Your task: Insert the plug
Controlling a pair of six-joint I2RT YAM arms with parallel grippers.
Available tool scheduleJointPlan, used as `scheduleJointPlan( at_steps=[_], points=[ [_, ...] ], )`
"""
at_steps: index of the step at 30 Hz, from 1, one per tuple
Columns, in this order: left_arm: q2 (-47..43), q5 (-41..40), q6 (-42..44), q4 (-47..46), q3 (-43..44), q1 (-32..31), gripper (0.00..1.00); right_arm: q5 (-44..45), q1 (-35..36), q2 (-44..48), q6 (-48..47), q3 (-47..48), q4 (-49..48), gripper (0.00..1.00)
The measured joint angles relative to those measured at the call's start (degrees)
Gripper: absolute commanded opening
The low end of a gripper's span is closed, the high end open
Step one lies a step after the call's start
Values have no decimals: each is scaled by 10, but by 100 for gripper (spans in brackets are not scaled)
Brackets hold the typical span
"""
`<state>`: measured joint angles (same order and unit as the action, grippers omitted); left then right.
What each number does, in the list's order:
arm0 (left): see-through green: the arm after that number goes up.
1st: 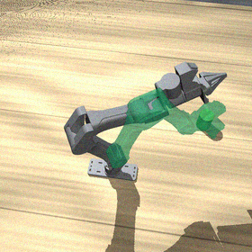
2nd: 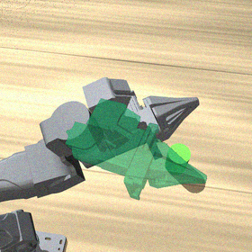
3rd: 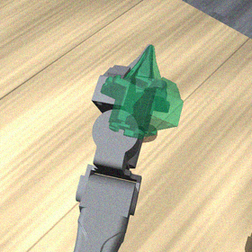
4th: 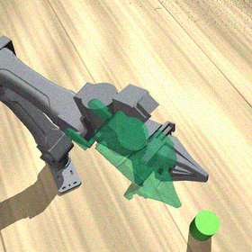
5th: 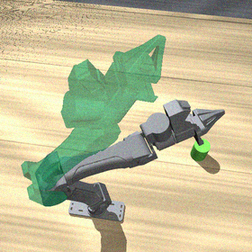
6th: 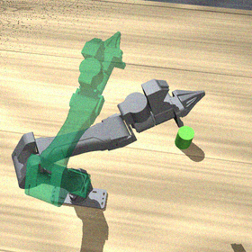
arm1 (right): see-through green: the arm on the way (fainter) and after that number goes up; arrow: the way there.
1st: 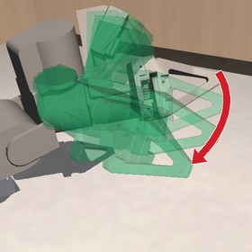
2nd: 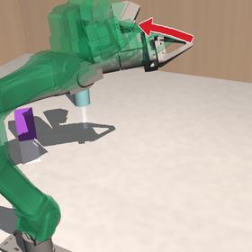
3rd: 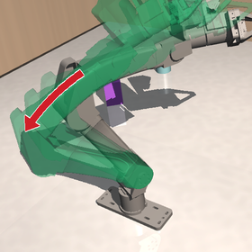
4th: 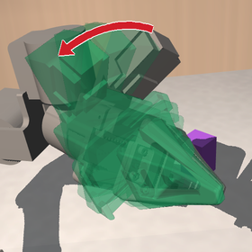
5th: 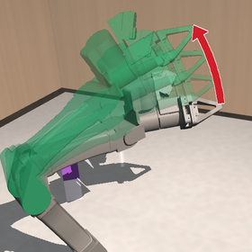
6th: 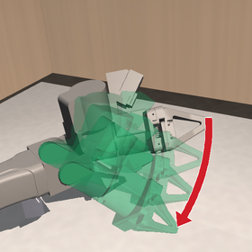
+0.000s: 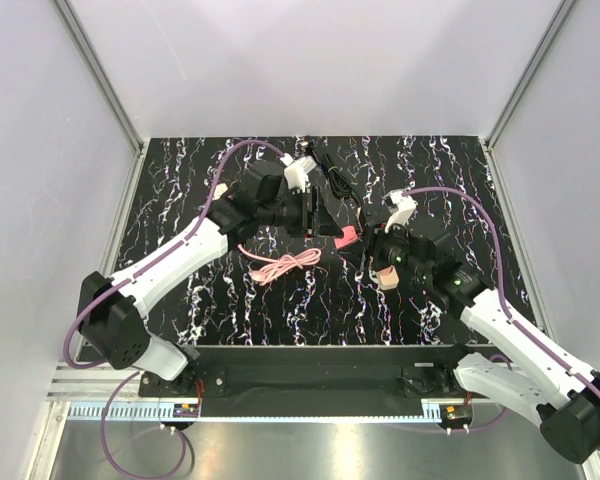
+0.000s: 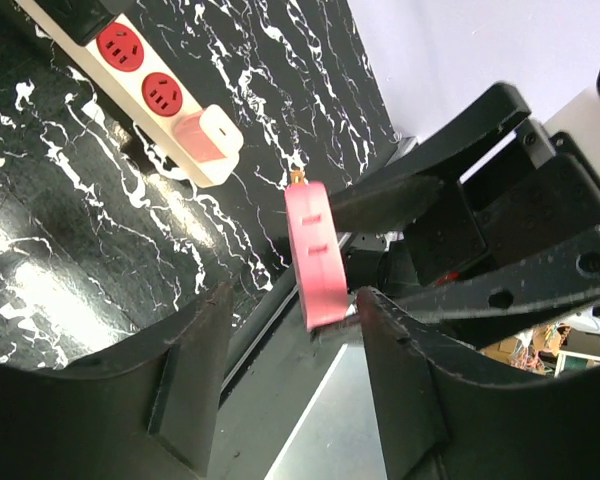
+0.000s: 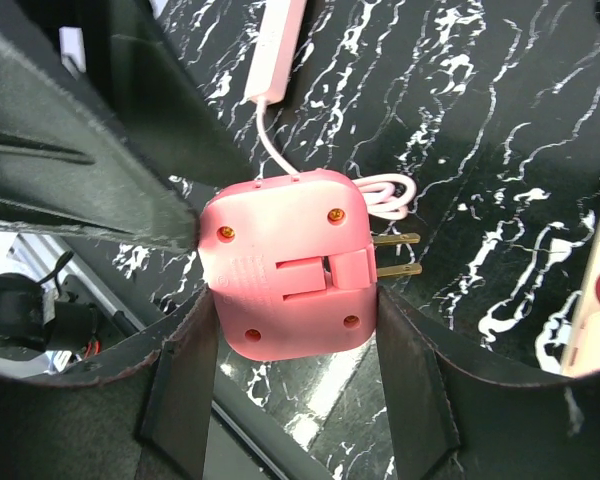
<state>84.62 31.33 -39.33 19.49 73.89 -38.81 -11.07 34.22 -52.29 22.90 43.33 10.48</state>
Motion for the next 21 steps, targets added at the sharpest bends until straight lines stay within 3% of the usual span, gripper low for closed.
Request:
scheduleJointPlan(
  at_steps=[4, 6, 7, 9, 13, 14, 16, 17, 21],
  points=[
    [6, 1, -3, -12, -1, 0, 66, 0, 8, -2, 3, 0, -4, 14],
    [8, 1, -5, -18, -4, 0, 58, 0, 8, -3, 6, 0, -4, 14],
    [9, 2, -8, -20, -5, 0, 46, 0, 8, -3, 7, 0, -4, 15],
    [10, 4, -12, -30, -9, 0, 35, 1, 9, -3, 10, 0, -4, 16],
    [10, 18, -23, -53, -15, -2, 12, 1, 9, -7, 13, 0, 0, 32],
    [10, 19, -25, -63, -18, -3, 0, 3, 9, -7, 14, 0, 1, 41],
    [10, 22, -32, -78, -26, -3, 0, 5, 10, -7, 14, 0, 4, 52],
    [10, 27, -35, -85, -31, -3, 0, 5, 10, -7, 15, 0, 6, 68],
    [10, 51, -38, -103, -45, 0, 0, -1, 10, 11, 24, -3, 15, 83]
  ],
)
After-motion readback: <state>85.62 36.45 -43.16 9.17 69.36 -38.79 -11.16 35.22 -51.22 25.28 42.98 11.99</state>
